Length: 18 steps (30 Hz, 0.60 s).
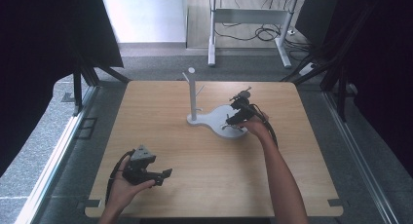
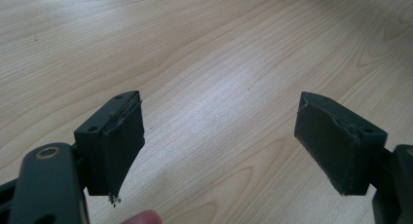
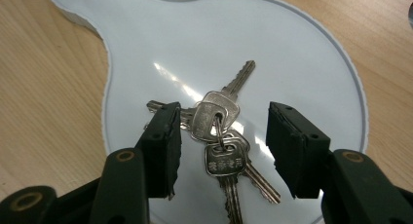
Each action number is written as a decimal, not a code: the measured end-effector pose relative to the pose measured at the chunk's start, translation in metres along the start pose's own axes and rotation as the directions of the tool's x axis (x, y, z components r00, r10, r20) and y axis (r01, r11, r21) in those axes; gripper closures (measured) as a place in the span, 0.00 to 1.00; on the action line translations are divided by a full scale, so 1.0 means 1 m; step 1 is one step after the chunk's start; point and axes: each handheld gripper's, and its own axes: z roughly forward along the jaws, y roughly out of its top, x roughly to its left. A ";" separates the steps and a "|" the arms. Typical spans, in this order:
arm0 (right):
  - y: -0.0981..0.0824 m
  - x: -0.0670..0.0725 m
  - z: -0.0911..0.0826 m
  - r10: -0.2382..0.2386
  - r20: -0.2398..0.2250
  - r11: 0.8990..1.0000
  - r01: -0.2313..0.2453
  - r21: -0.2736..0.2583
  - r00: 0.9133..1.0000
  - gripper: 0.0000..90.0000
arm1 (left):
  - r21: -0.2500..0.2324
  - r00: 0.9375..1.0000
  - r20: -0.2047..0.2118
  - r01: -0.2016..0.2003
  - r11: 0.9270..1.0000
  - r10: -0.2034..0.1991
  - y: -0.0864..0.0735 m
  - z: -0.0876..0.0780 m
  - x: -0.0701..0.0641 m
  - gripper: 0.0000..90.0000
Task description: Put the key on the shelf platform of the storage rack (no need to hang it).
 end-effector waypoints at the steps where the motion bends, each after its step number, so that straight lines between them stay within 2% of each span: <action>1: 0.000 0.000 0.000 0.000 0.000 1.000 0.000 0.000 1.000 0.52 | 0.000 1.000 0.000 0.002 1.000 -0.002 0.000 0.000 0.000 0.21; 3: -0.003 0.003 -0.003 -0.004 -0.006 1.000 0.004 -0.025 1.000 0.52 | 0.002 1.000 0.001 0.002 1.000 -0.002 0.000 0.000 0.000 0.21; 8: -0.013 0.007 -0.009 -0.014 -0.031 0.999 0.012 -0.038 0.999 0.49 | 0.005 1.000 0.001 0.000 1.000 0.000 0.000 0.002 -0.001 0.21; 12: -0.024 0.010 -0.019 -0.027 -0.044 0.997 0.024 -0.069 0.999 0.49 | 0.009 1.000 0.005 -0.003 1.000 0.003 0.000 0.003 -0.001 0.21; 15: -0.028 0.012 -0.023 -0.038 -0.047 0.997 0.035 -0.064 0.998 0.49 | 0.010 1.000 0.004 -0.001 1.000 0.001 0.000 0.003 -0.001 0.21; 18: -0.036 0.014 -0.033 -0.058 -0.050 0.994 0.053 -0.098 0.997 0.50 | 0.011 1.000 0.003 -0.002 1.000 0.002 0.000 0.003 0.000 0.21</action>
